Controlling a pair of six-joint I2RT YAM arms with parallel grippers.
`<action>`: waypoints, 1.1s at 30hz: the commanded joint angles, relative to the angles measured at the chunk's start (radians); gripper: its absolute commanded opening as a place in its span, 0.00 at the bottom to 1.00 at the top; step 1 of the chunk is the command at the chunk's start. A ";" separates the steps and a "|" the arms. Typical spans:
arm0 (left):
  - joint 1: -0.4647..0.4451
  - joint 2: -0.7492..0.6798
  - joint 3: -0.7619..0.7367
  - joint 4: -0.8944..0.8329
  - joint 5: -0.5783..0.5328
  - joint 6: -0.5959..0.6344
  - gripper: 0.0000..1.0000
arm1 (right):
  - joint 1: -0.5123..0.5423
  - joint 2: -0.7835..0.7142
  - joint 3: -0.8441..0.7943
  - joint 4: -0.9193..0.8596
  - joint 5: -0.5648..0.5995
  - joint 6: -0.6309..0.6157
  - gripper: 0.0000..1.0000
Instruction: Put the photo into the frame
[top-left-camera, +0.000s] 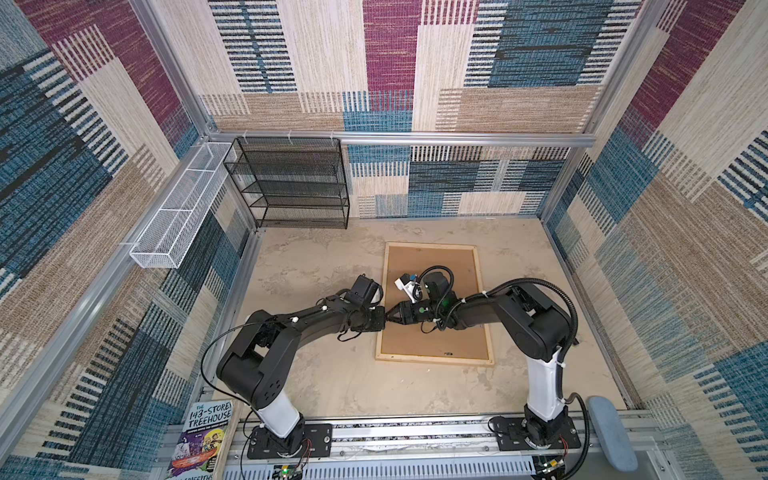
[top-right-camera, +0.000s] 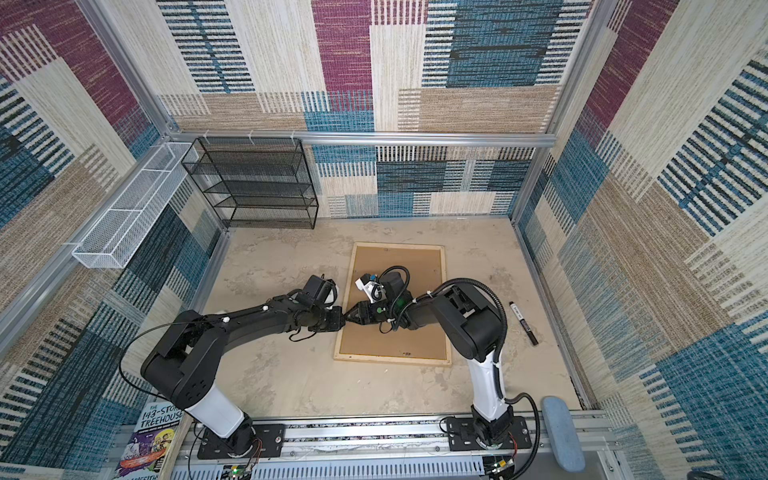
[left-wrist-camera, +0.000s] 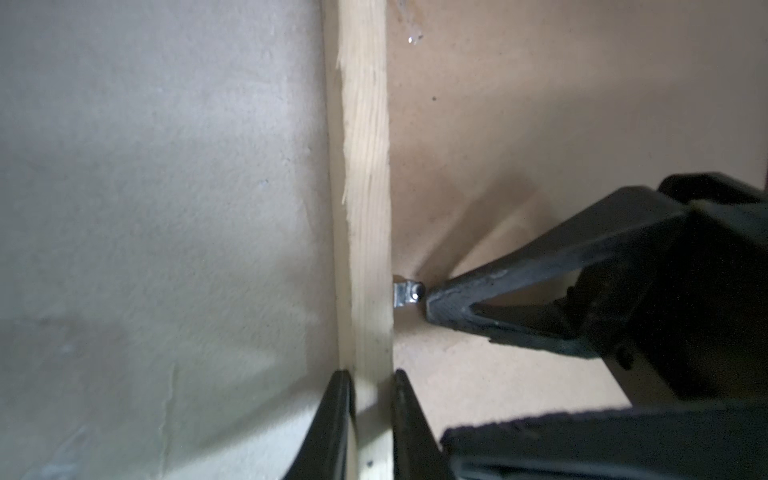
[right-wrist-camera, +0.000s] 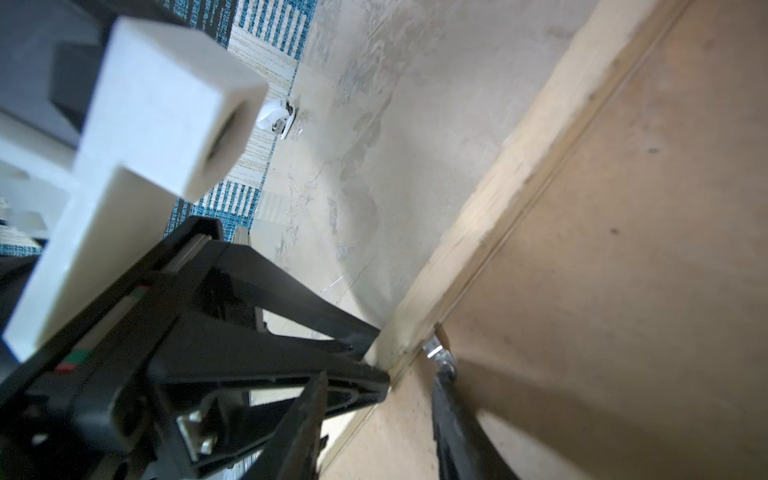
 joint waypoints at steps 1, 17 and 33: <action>0.001 0.000 -0.003 -0.002 -0.018 0.025 0.00 | 0.001 0.021 0.003 -0.098 0.038 0.022 0.45; -0.001 0.005 -0.010 0.022 0.009 0.025 0.00 | 0.000 0.093 0.021 -0.052 0.021 0.132 0.46; -0.001 -0.001 -0.025 0.043 0.016 0.015 0.00 | 0.000 0.099 -0.115 0.210 0.056 0.393 0.46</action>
